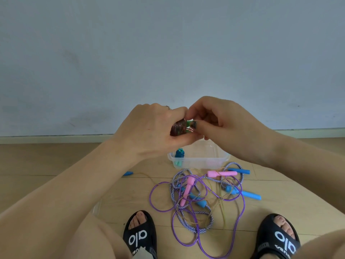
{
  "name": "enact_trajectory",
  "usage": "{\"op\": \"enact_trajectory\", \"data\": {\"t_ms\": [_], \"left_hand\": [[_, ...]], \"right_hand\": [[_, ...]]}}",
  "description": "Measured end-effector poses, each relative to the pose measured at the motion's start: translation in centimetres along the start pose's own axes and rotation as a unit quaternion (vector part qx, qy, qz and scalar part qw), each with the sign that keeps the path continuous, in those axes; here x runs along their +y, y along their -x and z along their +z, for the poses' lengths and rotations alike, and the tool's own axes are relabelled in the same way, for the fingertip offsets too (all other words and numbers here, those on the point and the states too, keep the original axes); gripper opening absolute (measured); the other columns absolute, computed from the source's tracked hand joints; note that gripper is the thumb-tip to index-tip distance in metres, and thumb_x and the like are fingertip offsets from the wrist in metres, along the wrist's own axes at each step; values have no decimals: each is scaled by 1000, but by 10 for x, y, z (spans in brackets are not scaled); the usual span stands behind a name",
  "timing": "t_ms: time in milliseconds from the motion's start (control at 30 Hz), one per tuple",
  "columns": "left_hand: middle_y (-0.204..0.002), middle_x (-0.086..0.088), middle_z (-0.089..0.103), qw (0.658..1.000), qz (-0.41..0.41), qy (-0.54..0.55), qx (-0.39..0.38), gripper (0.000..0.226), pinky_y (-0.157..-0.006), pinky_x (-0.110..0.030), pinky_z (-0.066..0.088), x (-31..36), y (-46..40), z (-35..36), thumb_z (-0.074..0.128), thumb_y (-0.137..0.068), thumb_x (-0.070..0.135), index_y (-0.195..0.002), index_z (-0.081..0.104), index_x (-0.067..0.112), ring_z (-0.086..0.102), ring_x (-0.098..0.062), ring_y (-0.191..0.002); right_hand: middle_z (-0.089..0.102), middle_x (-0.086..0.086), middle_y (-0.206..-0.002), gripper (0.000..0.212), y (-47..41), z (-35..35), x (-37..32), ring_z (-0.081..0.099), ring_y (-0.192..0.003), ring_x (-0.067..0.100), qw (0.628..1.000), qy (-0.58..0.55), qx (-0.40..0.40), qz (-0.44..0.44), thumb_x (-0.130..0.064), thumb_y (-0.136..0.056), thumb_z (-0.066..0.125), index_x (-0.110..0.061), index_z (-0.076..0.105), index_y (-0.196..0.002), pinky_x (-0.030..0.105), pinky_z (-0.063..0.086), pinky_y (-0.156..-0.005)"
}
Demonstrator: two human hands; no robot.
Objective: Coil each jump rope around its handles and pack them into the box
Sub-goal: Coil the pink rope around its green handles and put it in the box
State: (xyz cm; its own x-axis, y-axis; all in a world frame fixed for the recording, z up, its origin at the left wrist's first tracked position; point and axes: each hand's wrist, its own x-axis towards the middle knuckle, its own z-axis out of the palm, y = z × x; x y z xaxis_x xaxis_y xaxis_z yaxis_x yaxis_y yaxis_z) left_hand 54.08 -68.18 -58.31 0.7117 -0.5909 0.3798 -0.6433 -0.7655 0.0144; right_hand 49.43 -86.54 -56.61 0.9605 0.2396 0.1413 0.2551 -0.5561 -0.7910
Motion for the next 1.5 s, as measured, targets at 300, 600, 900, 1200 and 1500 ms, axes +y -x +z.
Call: {"op": "enact_trajectory", "data": {"t_ms": [300, 600, 900, 1200, 1500], "left_hand": [[-52, 5, 47, 997, 28, 39, -68, 58, -48, -30, 35, 2, 7, 7, 36, -76, 79, -87, 63, 29, 47, -17, -50], [-74, 8, 60, 959, -104, 202, -170, 43, -55, -27, 40, 5, 6, 25, 66, -74, 67, -88, 50, 29, 57, -9, -67], [-99, -13, 66, 715, -343, 562, -234, 26, -84, -42, 59, 4, -18, 55, 58, -92, 12, -117, 48, 9, 74, -24, -81], [-118, -1, 69, 674, -360, 597, -246, 27, -84, -32, 56, -12, -53, 96, 59, -92, 19, -120, 60, 20, 66, -15, -108], [-129, -9, 51, 840, -356, 253, -323, 56, -72, -28, 41, -78, -41, 219, 61, -90, 36, -137, 41, 14, 54, -22, -100]], "right_hand": [[71, 7, -89, 12, -7, -14, 8, 70, -79, 20, 993, -68, -96, 16, 0, -94, 55, -9, 61, -100, 31, 56, -77], [69, -1, -85, 6, -25, -10, 30, 67, -71, 12, 994, 5, -87, 62, -12, -94, 58, -14, 62, -98, 30, 54, -71], [68, 12, -107, 31, -48, -1, 63, 68, -87, 23, 928, -207, 69, 301, -36, -94, 61, -9, 58, -109, 39, 59, -85], [75, 11, -98, 23, -73, 34, 95, 74, -91, 24, 876, -356, 7, 324, -16, -93, 62, -5, 70, -111, 37, 59, -86], [73, 15, -98, 27, -121, 83, 201, 73, -84, 28, 842, -288, 62, 451, -13, -84, 74, -3, 58, -103, 35, 59, -68]]}}
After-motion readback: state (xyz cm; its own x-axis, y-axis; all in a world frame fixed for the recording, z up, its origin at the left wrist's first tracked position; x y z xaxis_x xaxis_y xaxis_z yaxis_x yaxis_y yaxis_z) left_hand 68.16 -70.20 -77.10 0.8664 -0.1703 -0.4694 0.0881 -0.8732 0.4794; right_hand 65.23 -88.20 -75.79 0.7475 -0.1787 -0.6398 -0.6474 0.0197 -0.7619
